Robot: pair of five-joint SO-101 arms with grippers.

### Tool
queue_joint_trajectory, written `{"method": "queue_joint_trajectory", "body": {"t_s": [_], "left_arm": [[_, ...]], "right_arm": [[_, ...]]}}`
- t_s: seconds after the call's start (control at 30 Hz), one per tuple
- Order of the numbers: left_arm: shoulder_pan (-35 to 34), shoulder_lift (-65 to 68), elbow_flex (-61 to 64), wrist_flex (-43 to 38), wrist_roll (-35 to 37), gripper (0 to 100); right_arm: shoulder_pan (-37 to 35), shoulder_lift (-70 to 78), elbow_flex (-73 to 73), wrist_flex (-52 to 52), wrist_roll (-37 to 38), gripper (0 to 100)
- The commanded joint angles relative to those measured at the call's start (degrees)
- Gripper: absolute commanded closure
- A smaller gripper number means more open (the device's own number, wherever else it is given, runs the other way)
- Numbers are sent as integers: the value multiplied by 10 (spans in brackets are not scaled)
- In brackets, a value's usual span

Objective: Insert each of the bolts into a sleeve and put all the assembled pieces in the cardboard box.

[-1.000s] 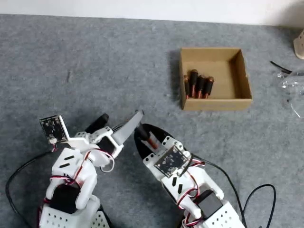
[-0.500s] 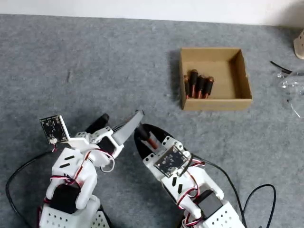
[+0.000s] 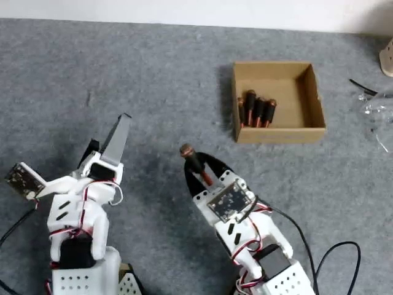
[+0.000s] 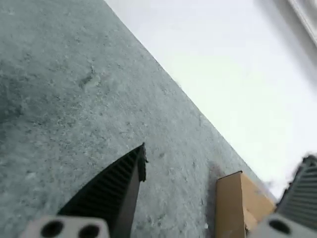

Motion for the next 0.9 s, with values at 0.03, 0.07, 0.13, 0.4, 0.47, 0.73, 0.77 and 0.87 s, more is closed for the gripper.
{"method": "queue_joint_trajectory", "body": {"t_s": [0.03,0.07,0.13,0.4,0.47,0.73,0.77,0.87], "left_arm": [[-13,-7,32,-88,1,651],[-13,-7,38,-98,-15,697],[-13,-7,48,-115,-53,811],[-8,-6,79,-144,-206,998],[-8,-6,79,-121,-241,993],[51,-7,74,-67,-375,994],[51,-7,74,-68,-376,994],[51,-7,76,-69,-376,994]], "right_arm": [[36,-10,59,-29,1,994],[45,-10,59,-29,0,994],[66,-10,59,-29,-1,994],[121,-10,58,-25,-1,994],[139,-10,58,-25,-1,994],[176,-8,58,-51,2,994],[176,-8,58,-48,3,993],[177,4,54,-42,4,993]]}}
